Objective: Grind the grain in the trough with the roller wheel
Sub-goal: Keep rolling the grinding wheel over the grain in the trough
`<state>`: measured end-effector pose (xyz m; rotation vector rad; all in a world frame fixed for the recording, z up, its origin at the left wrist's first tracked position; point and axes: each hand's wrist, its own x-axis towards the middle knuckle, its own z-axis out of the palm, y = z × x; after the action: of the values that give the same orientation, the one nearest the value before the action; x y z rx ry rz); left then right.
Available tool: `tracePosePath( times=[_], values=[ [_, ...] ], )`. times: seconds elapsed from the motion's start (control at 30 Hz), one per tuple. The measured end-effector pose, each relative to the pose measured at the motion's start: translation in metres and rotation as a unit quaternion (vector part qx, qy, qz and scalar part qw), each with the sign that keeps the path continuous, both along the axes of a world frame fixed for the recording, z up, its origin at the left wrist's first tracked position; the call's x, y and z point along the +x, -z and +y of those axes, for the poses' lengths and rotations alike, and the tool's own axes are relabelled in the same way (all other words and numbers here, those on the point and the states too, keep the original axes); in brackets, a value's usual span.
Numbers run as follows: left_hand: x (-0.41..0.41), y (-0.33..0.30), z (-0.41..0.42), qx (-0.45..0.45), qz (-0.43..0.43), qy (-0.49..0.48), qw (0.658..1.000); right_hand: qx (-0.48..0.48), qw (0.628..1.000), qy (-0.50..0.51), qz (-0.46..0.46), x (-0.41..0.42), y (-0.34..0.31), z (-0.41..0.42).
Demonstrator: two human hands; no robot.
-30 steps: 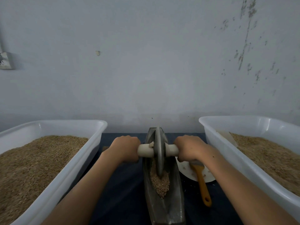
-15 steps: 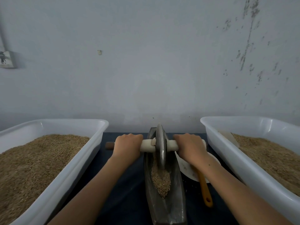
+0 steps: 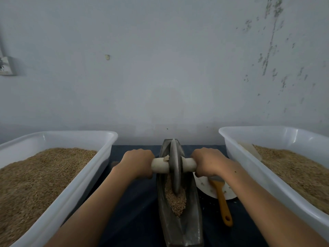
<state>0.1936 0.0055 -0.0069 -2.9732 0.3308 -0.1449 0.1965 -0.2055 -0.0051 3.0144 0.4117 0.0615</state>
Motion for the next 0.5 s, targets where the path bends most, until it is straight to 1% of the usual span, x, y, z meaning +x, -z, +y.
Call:
tracePosePath(
  times=[0.13,0.2,0.23,0.3,0.43,0.5],
  values=[
    [0.001,0.008,-0.003,-0.01,-0.103,0.0,0.995,0.026,0.988,0.005,-0.151,0.003,0.015,0.003],
    [0.002,0.01,-0.004,-0.015,-0.121,0.002,0.993,0.04,0.983,0.002,-0.177,0.003,0.017,0.003],
    [0.002,0.009,-0.003,-0.013,-0.113,0.004,0.994,0.038,0.984,-0.001,-0.172,0.003,0.016,0.003],
    [0.002,0.004,-0.001,-0.011,-0.061,0.01,0.998,0.017,0.991,-0.006,-0.131,0.002,0.01,0.001],
    [0.002,-0.004,0.005,-0.03,0.087,0.024,0.996,-0.009,0.999,-0.014,0.029,-0.003,-0.004,-0.001],
    [0.0,-0.004,0.006,-0.036,0.107,0.025,0.993,-0.006,0.998,-0.005,0.067,-0.005,-0.006,0.0]
  ],
)
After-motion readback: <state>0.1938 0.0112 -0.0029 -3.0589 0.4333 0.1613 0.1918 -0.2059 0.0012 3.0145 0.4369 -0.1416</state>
